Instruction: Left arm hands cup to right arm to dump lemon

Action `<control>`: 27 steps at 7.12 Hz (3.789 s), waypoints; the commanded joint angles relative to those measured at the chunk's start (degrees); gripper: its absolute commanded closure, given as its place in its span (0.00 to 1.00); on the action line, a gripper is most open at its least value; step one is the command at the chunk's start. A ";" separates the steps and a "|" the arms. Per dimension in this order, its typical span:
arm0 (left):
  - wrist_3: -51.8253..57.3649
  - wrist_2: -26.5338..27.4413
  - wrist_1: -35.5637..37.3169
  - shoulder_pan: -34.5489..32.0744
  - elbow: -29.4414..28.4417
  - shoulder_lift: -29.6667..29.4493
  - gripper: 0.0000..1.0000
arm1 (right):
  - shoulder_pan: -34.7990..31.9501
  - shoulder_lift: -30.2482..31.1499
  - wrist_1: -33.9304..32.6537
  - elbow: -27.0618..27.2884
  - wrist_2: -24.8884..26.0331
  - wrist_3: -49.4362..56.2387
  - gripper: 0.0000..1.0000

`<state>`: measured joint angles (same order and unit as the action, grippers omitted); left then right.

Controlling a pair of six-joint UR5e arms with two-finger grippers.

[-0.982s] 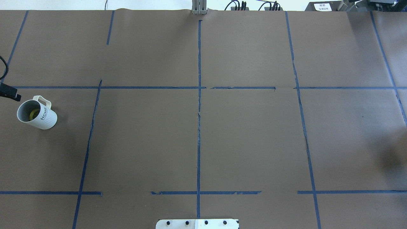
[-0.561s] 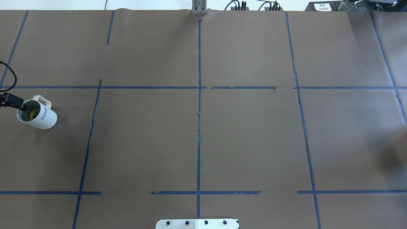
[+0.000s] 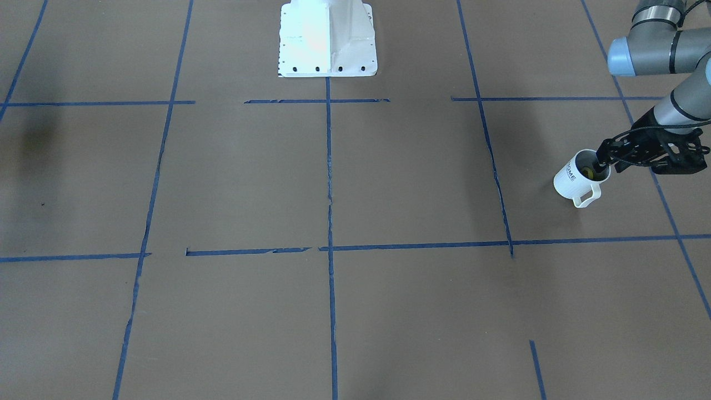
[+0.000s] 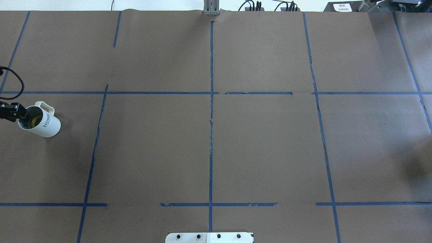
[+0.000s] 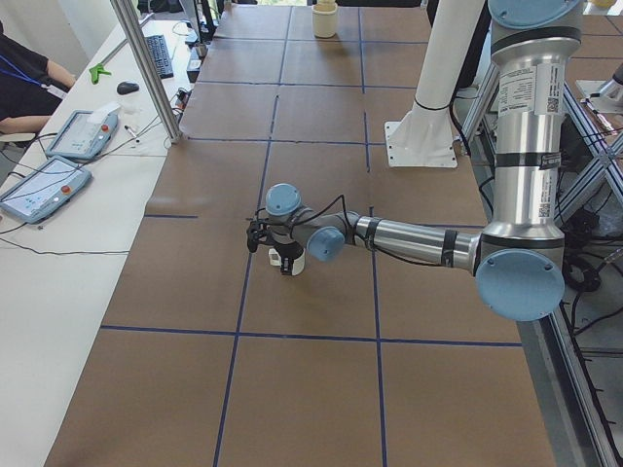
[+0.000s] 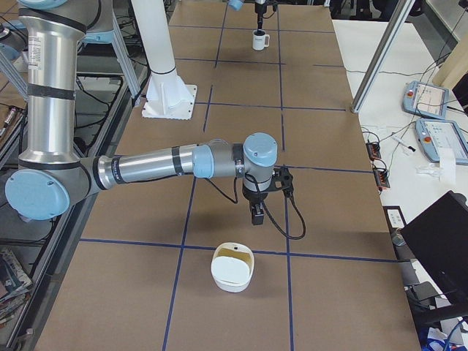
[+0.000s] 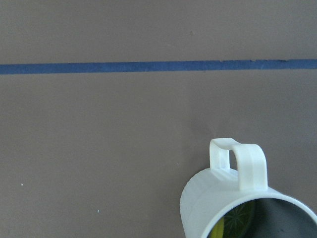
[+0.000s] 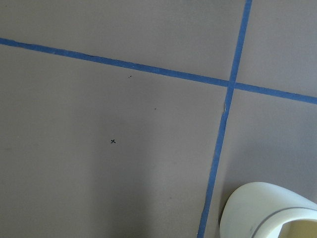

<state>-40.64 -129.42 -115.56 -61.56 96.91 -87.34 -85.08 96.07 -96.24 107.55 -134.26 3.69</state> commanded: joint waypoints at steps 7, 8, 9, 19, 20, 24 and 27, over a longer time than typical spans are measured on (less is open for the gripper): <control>-15.43 -0.13 1.48 -0.58 6.44 -0.79 1.00 | 2.35 -6.47 1.31 1.52 -0.38 0.09 0.02; -22.92 -0.05 1.48 -0.06 6.45 -2.38 1.00 | 5.68 -8.94 8.28 0.91 -0.30 0.09 0.02; -26.22 -0.31 1.48 0.03 6.62 -4.14 1.00 | 8.59 -9.31 13.31 0.65 -0.21 0.00 0.01; -68.87 4.26 22.40 18.48 -1.02 -42.55 1.00 | 47.86 -24.73 70.73 -9.64 38.47 -29.33 0.01; -70.53 4.26 22.40 19.10 -1.02 -43.43 1.00 | 51.90 -26.18 70.67 -10.07 42.98 -29.18 0.01; -76.86 4.26 22.31 21.83 -0.76 -47.21 1.00 | 66.88 -28.30 74.44 -10.25 64.65 -29.01 0.01; -77.57 3.73 22.40 21.92 0.91 -47.31 1.00 | 67.41 -28.22 74.36 -10.96 64.65 -28.65 0.01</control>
<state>-117.86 -125.46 -93.19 -39.69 97.30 -134.58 -17.83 67.81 -21.90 96.82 -69.72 -25.07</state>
